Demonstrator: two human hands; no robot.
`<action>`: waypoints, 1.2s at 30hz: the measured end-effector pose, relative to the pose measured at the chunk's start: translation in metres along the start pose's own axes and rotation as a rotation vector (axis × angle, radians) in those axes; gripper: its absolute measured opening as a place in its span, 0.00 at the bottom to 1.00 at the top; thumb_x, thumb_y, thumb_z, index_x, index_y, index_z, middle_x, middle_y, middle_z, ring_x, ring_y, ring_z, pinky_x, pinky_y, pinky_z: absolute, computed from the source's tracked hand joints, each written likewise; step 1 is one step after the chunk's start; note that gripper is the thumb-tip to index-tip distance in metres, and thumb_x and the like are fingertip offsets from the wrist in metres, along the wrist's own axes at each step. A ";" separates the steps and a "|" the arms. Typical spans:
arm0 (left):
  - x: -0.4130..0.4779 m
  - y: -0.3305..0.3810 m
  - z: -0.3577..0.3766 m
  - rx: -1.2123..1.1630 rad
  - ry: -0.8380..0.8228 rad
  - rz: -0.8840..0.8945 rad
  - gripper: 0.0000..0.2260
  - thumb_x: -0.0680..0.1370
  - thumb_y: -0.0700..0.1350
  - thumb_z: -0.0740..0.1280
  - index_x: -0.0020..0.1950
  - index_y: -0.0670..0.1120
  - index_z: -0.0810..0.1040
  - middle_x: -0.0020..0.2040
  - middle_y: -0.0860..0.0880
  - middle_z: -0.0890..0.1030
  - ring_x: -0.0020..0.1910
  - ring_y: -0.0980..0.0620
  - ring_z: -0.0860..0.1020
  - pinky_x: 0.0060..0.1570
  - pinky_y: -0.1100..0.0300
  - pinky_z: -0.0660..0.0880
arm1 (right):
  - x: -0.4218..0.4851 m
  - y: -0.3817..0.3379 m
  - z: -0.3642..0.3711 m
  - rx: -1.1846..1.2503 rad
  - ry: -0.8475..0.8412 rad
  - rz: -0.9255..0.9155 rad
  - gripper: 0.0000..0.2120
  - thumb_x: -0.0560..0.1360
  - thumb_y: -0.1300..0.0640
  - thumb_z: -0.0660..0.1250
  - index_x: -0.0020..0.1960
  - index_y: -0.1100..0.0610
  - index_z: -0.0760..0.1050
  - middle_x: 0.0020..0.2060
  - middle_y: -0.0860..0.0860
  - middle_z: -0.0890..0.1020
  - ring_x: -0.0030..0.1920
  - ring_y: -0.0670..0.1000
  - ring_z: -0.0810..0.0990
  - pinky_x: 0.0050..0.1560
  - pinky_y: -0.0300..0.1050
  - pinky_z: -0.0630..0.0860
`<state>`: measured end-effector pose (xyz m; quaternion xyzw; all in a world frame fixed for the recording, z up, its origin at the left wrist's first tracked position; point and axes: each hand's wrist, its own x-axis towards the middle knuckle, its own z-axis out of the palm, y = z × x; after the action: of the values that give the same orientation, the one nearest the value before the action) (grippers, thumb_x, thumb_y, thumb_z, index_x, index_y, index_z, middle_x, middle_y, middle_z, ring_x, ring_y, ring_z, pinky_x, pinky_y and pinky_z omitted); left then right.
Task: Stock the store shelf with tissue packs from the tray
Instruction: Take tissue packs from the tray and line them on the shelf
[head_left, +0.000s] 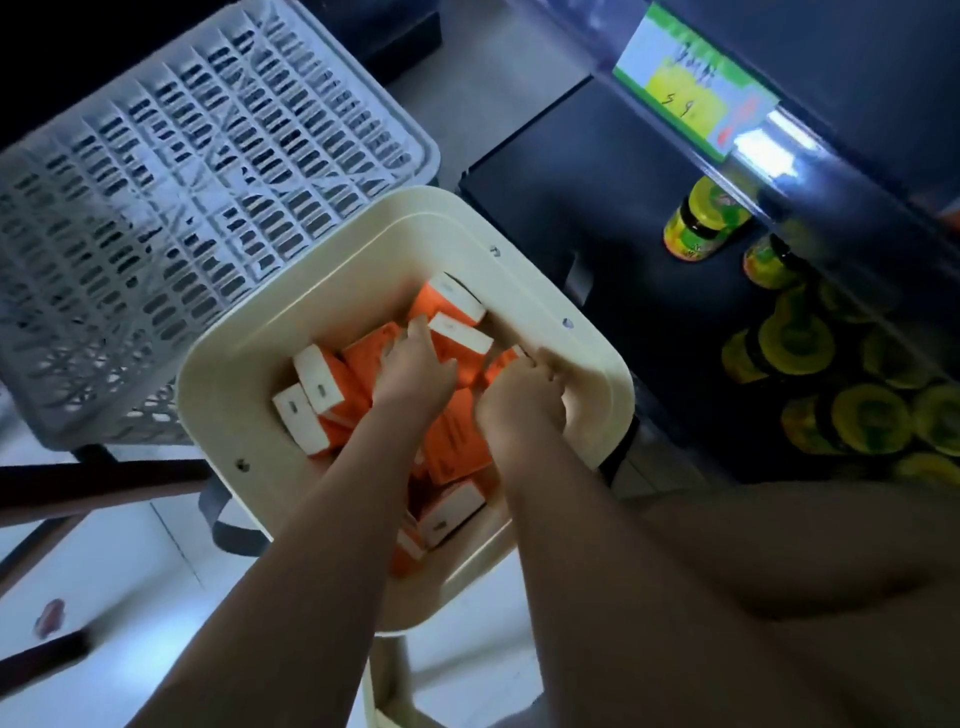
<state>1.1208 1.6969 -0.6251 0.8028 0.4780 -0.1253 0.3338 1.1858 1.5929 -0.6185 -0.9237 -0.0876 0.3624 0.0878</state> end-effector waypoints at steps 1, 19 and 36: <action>0.008 -0.002 0.001 -0.005 -0.010 0.018 0.31 0.75 0.43 0.67 0.78 0.49 0.64 0.70 0.41 0.75 0.70 0.38 0.71 0.71 0.42 0.70 | 0.006 0.002 0.007 -0.021 0.024 -0.010 0.29 0.81 0.56 0.63 0.80 0.61 0.61 0.76 0.60 0.67 0.75 0.60 0.67 0.72 0.56 0.70; 0.049 -0.018 0.021 -0.312 -0.146 0.211 0.18 0.72 0.38 0.77 0.58 0.51 0.78 0.53 0.50 0.83 0.53 0.51 0.81 0.59 0.50 0.79 | 0.029 0.009 0.030 0.491 0.130 0.368 0.17 0.85 0.47 0.55 0.64 0.56 0.75 0.57 0.53 0.82 0.57 0.58 0.81 0.59 0.53 0.75; -0.051 0.026 -0.105 -1.050 -0.085 0.105 0.10 0.69 0.44 0.74 0.49 0.46 0.82 0.39 0.47 0.83 0.40 0.47 0.80 0.46 0.53 0.74 | -0.051 -0.009 -0.076 0.939 0.112 -0.154 0.04 0.69 0.60 0.71 0.36 0.57 0.78 0.28 0.46 0.77 0.34 0.49 0.75 0.38 0.43 0.71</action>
<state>1.1042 1.7225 -0.5088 0.5444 0.4217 0.1155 0.7158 1.2003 1.5821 -0.5282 -0.7933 0.0223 0.3048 0.5266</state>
